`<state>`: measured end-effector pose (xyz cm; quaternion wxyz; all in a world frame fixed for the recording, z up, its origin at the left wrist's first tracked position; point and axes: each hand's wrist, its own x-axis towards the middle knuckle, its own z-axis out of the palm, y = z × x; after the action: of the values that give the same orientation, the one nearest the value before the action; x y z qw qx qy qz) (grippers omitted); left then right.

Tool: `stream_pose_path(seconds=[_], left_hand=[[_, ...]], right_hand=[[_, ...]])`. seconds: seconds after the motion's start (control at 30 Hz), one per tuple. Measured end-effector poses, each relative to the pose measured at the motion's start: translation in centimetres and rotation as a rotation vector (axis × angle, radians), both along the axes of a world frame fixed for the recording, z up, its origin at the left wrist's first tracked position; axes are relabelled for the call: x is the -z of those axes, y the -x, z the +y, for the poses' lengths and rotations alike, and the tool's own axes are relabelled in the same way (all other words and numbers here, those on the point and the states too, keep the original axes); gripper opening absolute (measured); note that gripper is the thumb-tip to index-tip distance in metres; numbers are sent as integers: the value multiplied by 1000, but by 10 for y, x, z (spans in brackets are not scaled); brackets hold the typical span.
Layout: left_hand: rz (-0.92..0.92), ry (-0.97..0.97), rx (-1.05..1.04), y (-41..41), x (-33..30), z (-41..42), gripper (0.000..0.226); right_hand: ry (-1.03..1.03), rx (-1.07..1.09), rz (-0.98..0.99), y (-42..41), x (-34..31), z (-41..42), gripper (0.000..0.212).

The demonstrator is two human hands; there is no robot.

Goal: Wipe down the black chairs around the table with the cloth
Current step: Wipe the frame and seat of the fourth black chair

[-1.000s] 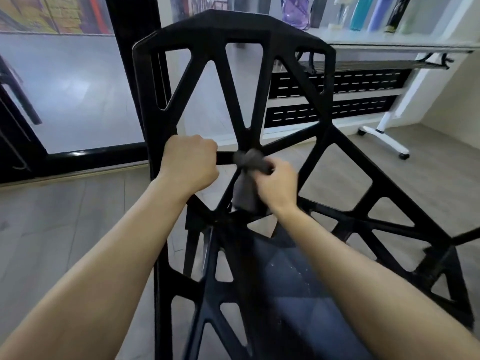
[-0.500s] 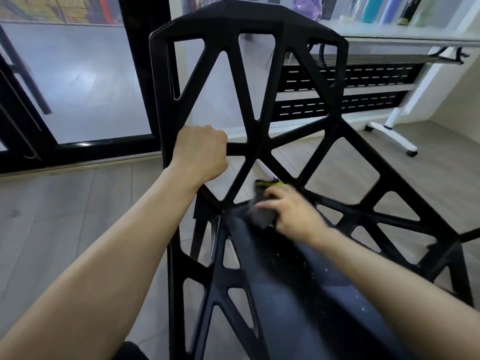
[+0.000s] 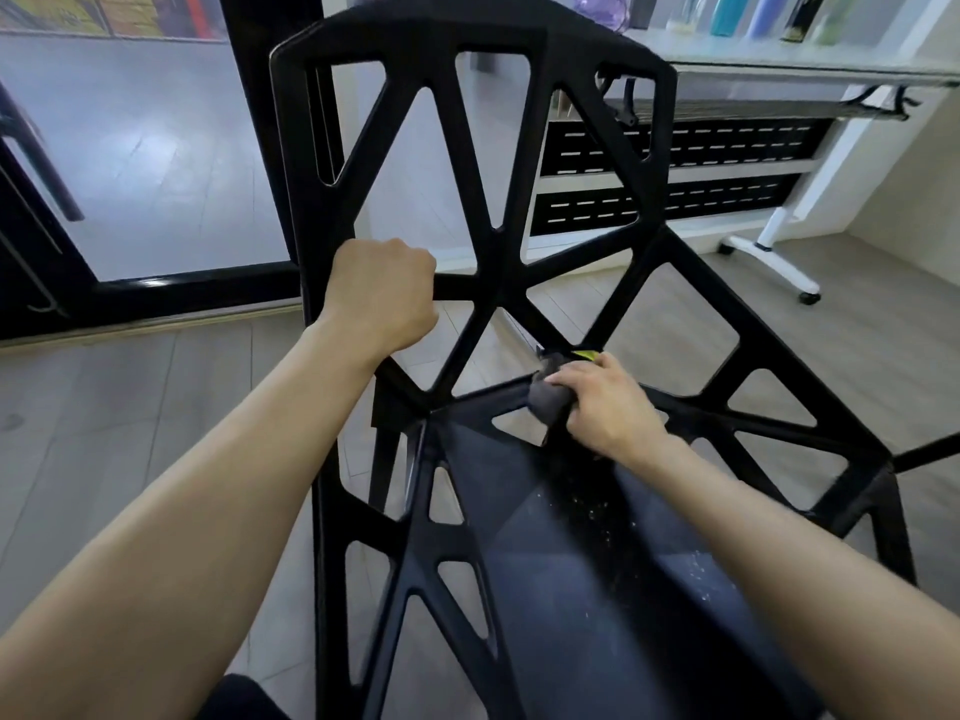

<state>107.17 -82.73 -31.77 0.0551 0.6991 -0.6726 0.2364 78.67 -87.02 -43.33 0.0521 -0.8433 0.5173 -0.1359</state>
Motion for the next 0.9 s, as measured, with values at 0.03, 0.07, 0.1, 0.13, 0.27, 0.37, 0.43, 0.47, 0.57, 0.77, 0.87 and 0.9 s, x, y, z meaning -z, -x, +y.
stream_pose_path(seconds=[0.03, 0.07, 0.1, 0.13, 0.27, 0.37, 0.43, 0.47, 0.57, 0.77, 0.87, 0.9], left_hand=[[1, -5, -1, 1, 0, 1, 12], [4, -9, -3, 1, 0, 1, 11], [7, -10, -5, 2, -1, 2, 10], [4, -9, -5, 2, -1, 2, 9], [-4, -6, 1, 1, 0, 4, 9], [16, -20, 1, 1, 0, 6, 10], [10, -23, 0, 2, 0, 5, 12], [4, -22, -4, 2, -1, 5, 13], [-10, -13, -22, 3, 0, 4, 11], [-4, -11, -34, 3, -1, 4, 10], [6, -2, -23, 2, 0, 6, 12], [5, -2, -27, 2, 0, 6, 13]], right_hand=[[-6, 33, -37, -4, -1, 3, 50], [-15, 22, -65, -21, 1, 15, 44], [-44, -38, -97, -46, 3, 32, 43], [-86, -126, -133, -72, 5, 51, 48], [-116, -408, -166, -95, 4, 83, 60], [-3, -215, 47, -14, -2, 23, 65], [32, 68, 230, 47, -13, -20, 50], [13, 186, 260, 66, -19, -32, 41], [12, 272, 168, 46, -22, -26, 39], [48, -307, 9, -48, 7, 42, 58], [18, -235, 38, -35, 6, 16, 63], [3, -208, 76, -18, 4, 10, 64]])
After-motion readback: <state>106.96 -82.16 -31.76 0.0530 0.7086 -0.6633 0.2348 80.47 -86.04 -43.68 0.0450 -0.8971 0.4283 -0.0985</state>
